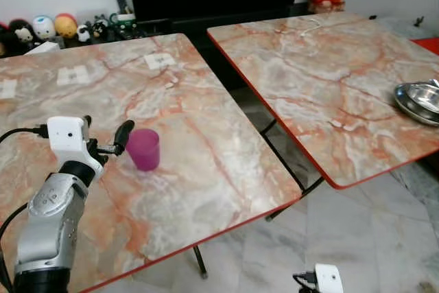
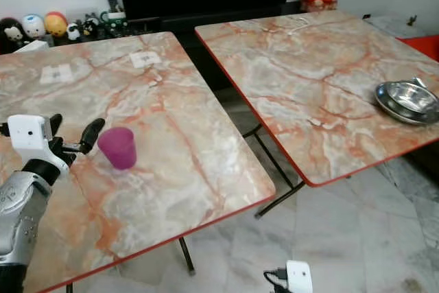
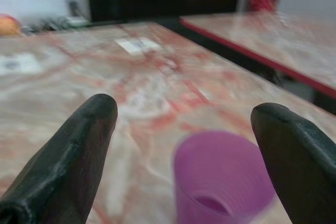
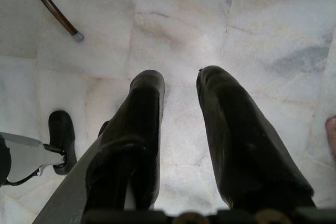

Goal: Setting the table

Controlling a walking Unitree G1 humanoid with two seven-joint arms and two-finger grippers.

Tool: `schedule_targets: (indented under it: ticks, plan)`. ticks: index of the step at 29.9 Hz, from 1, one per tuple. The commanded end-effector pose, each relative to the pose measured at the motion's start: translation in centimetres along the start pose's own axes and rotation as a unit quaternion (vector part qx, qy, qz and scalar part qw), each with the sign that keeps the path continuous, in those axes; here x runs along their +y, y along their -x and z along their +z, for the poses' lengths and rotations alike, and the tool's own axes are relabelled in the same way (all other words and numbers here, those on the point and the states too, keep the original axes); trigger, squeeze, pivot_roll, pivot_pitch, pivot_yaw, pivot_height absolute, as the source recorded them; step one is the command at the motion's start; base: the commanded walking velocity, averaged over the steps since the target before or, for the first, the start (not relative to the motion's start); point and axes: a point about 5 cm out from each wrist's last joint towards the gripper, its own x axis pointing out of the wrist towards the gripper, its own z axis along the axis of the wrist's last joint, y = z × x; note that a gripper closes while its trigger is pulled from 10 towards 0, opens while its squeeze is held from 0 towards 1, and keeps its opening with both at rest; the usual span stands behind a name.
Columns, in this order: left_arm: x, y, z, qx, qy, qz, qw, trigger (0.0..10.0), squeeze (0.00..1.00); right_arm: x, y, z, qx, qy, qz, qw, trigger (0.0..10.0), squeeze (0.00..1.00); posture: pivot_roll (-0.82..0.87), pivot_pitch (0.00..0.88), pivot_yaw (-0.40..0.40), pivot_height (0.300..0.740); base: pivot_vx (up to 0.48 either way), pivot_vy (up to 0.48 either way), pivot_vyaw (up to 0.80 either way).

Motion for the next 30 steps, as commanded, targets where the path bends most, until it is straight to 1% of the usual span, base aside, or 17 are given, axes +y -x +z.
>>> schedule_targets:
  ticks: [1, 3, 4, 7, 8, 9, 10, 11, 12, 13, 14, 15, 18, 20, 23, 30]
  plan:
    - [-0.4, -0.6, 1.4, 0.020, -0.053, -0.042, 0.998, 10.0, 0.00, -0.1, -0.1, 0.4, -0.004, 0.004, -0.001, 1.000, 10.0, 0.00, 0.18, 0.024, -0.053, 0.740, 0.000, 0.000, 0.00]
    - [-0.3, -0.7, 1.6, 0.029, -0.051, -0.040, 0.997, 10.0, 0.00, -0.1, -0.1, 0.4, -0.004, 0.004, -0.001, 1.000, 10.0, 0.00, 0.18, 0.026, -0.053, 0.740, 0.000, 0.000, 0.00]
    - [0.2, -1.1, 2.0, 0.041, -0.037, -0.014, 0.998, 10.0, 0.00, -0.1, -0.1, 0.4, -0.004, 0.005, -0.001, 1.000, 10.0, 0.00, 0.19, 0.031, -0.054, 0.740, 0.000, 0.000, 0.00]
    - [0.6, -1.7, 2.9, 0.040, -0.011, 0.012, 0.999, 10.0, 0.00, -0.1, -0.1, 0.5, -0.004, 0.006, -0.001, 1.000, 10.0, 0.00, 0.18, 0.034, -0.054, 0.740, 0.000, 0.000, 0.00]
    - [0.5, -2.0, 3.1, 0.046, -0.013, 0.015, 0.999, 10.0, 0.00, -0.1, -0.1, 0.5, -0.004, 0.007, -0.001, 1.000, 10.0, 0.00, 0.18, 0.034, -0.054, 0.740, 0.000, 0.000, 0.00]
    - [0.4, -2.2, 3.0, 0.056, -0.012, 0.017, 0.998, 10.0, 0.00, -0.1, -0.1, 0.5, -0.004, 0.009, 0.000, 1.000, 10.0, 0.00, 0.18, 0.039, -0.056, 0.740, 0.000, 0.000, 0.00]
    - [0.4, -2.4, 2.9, 0.072, -0.004, 0.027, 0.997, 10.0, 0.00, -0.1, -0.1, 0.5, -0.004, 0.010, 0.001, 1.000, 10.0, 0.00, 0.18, 0.040, -0.055, 0.740, 0.000, 0.000, 0.00]
    - [0.6, -2.8, 2.6, 0.100, 0.024, 0.042, 0.994, 10.0, 0.00, -0.1, -0.1, 0.6, -0.004, 0.014, 0.002, 1.000, 10.0, 0.00, 0.18, 0.042, -0.055, 0.740, 0.000, 0.000, 0.00]
    - [0.6, -2.8, 2.6, 0.100, 0.024, 0.042, 0.994, 10.0, 0.00, -0.1, -0.1, 0.6, -0.004, 0.014, 0.002, 1.000, 10.0, 0.00, 0.18, 0.042, -0.055, 0.740, 0.000, 0.000, 0.00]
    - [0.4, -3.2, 2.1, 0.127, 0.042, 0.037, 0.990, 10.0, 0.00, 0.0, -0.1, 0.6, -0.004, 0.015, 0.003, 1.000, 10.0, 0.00, 0.18, 0.046, -0.052, 0.740, 0.000, 0.000, 0.00]
    - [0.2, -3.4, 2.0, 0.133, 0.049, 0.028, 0.990, 10.0, 0.00, 0.0, -0.1, 0.6, -0.004, 0.015, 0.003, 1.000, 10.0, 0.00, 0.18, 0.047, -0.051, 0.740, 0.000, 0.000, 0.00]
    - [0.0, -3.5, 1.9, 0.137, 0.053, 0.021, 0.989, 10.0, 0.00, 0.0, -0.1, 0.6, -0.004, 0.015, 0.003, 1.000, 10.0, 0.00, 0.18, 0.047, -0.050, 0.740, 0.000, 0.000, 0.00]
    - [-0.1, -3.6, 1.7, 0.155, 0.039, 0.013, 0.987, 10.0, 0.00, 0.0, -0.1, 0.6, -0.004, 0.017, 0.003, 1.000, 10.0, 0.00, 0.18, 0.048, -0.049, 0.740, 0.000, 0.000, 0.00]
    - [-0.4, -3.7, 1.2, 0.175, 0.040, 0.013, 0.984, 10.0, 0.00, 0.0, -0.1, 0.6, -0.004, 0.016, 0.002, 1.000, 10.0, 0.00, 0.17, 0.050, -0.048, 0.740, 0.000, 0.000, 0.00]
    - [-0.5, -3.8, 0.9, 0.187, 0.042, 0.016, 0.981, 10.0, 0.00, 0.0, -0.1, 0.6, -0.004, 0.018, 0.003, 1.000, 10.0, 0.00, 0.17, 0.050, -0.049, 0.740, 0.000, 0.000, 0.00]
    - [-0.5, -3.9, 0.6, 0.191, 0.058, 0.037, 0.979, 10.0, 0.00, -0.1, -0.1, 0.6, -0.002, 0.023, 0.004, 1.000, 10.0, 0.00, 0.17, 0.049, -0.051, 0.740, 0.000, 0.000, 0.00]
